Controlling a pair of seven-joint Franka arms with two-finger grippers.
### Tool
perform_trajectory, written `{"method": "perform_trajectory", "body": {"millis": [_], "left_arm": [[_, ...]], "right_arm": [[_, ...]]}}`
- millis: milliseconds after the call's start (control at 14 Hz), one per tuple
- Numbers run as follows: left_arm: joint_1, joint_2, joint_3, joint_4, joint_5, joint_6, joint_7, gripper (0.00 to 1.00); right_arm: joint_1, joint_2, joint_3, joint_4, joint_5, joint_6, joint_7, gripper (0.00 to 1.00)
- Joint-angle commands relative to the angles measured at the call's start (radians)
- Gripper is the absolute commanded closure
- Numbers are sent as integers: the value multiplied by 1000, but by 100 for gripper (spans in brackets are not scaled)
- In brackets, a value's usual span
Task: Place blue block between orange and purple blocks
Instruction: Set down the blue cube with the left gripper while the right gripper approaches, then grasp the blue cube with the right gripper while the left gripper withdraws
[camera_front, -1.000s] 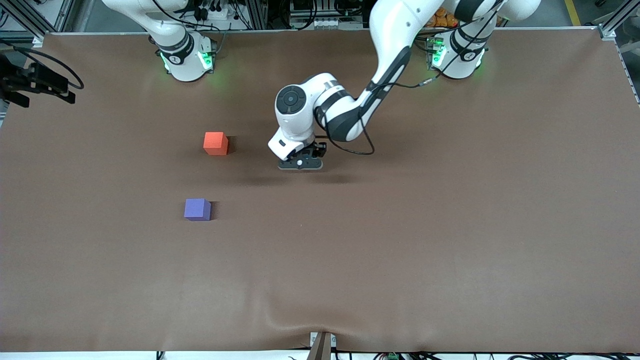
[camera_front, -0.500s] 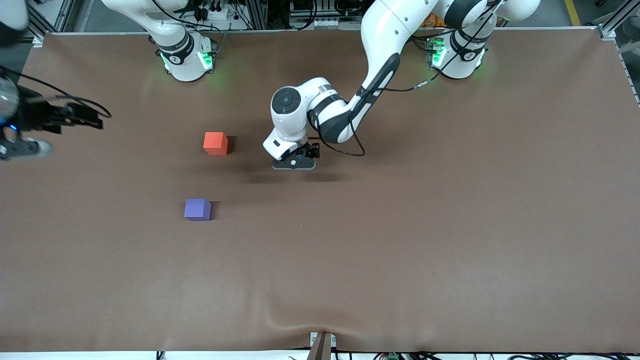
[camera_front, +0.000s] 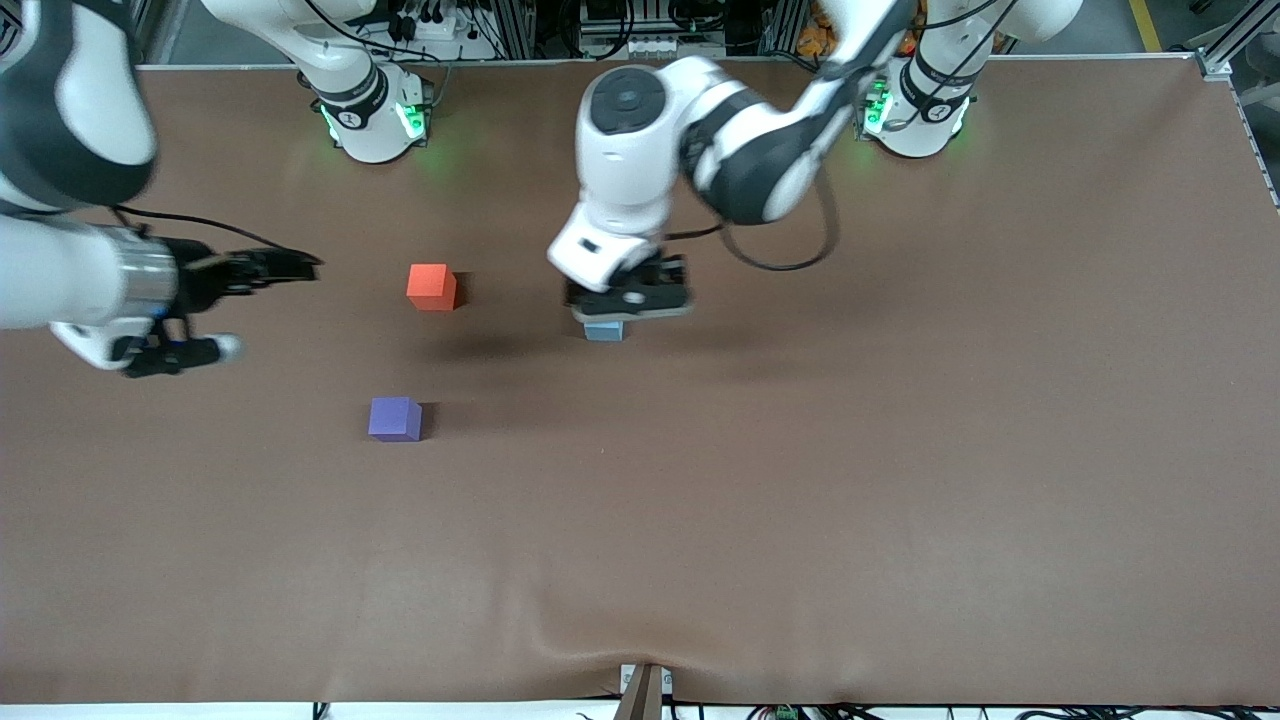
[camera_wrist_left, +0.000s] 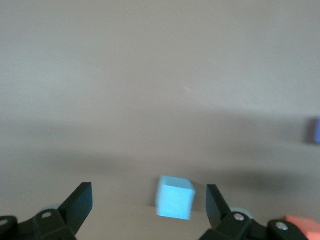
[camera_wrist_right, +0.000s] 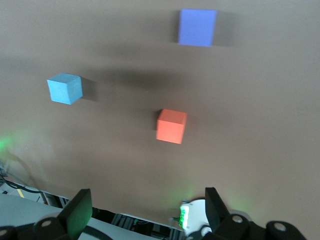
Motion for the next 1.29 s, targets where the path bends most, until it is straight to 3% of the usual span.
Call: {"method": "perform_trajectory", "body": {"millis": [0, 357, 714, 1000, 1214], "left_arm": [[137, -98, -12, -42, 15, -102, 29, 0], [289, -207, -15, -48, 13, -266, 166, 0], [406, -238, -16, -72, 10, -376, 291, 0], [514, -371, -19, -250, 7, -382, 425, 0], [620, -480, -19, -368, 4, -380, 614, 0]], "right_arm": [[152, -20, 1, -55, 21, 74, 236, 0], [419, 40, 1, -112, 23, 325, 543, 0], [590, 183, 1, -130, 21, 591, 722, 0], [651, 213, 1, -284, 14, 836, 747, 0], [668, 226, -1, -351, 7, 904, 739, 0]]}}
